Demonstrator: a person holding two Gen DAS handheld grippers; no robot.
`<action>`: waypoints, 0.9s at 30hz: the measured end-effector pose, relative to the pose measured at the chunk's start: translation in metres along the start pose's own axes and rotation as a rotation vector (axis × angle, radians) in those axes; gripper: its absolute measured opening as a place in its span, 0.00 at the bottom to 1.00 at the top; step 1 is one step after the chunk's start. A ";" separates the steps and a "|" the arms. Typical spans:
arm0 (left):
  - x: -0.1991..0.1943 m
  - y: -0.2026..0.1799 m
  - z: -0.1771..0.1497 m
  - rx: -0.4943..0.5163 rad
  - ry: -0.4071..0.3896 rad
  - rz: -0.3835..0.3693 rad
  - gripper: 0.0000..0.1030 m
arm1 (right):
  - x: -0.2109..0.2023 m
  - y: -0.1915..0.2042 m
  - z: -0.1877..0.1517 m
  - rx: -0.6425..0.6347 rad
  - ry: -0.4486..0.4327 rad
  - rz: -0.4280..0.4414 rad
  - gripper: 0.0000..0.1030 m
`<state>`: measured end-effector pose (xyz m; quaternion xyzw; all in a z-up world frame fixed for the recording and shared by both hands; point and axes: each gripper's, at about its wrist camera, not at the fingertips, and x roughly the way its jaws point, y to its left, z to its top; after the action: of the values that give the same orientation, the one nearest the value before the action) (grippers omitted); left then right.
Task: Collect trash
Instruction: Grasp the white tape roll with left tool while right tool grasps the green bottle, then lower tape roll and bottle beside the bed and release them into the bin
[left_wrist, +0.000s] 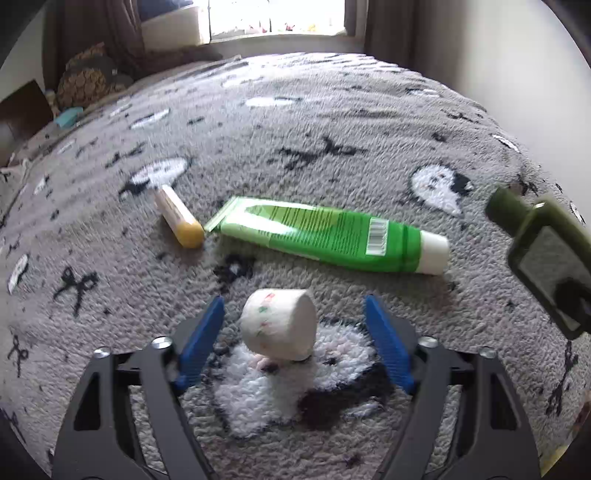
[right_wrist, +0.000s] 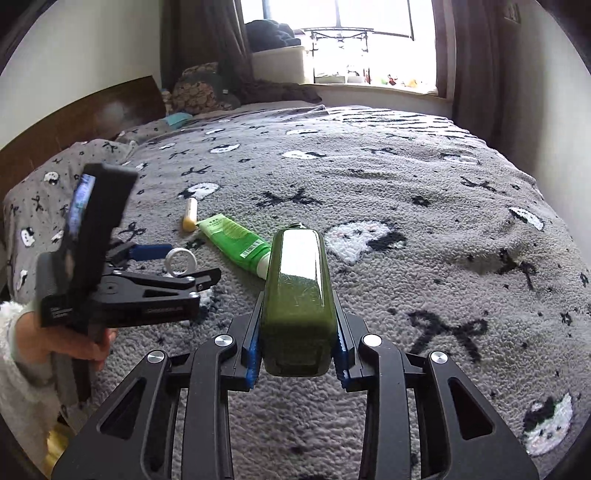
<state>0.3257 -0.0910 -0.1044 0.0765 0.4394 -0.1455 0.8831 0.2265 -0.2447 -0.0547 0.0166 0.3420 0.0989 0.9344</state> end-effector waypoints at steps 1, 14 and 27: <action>0.004 0.002 -0.002 -0.014 0.011 -0.003 0.50 | -0.002 -0.001 0.000 -0.001 -0.003 -0.001 0.31; -0.049 0.015 -0.014 -0.041 -0.061 -0.005 0.22 | -0.029 0.003 -0.012 -0.010 -0.043 0.015 0.31; -0.179 -0.011 -0.108 0.101 -0.188 -0.033 0.22 | -0.140 0.053 -0.062 -0.058 -0.192 0.123 0.31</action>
<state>0.1382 -0.0390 -0.0270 0.0996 0.3480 -0.1883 0.9130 0.0732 -0.2222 -0.0079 0.0198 0.2464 0.1638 0.9550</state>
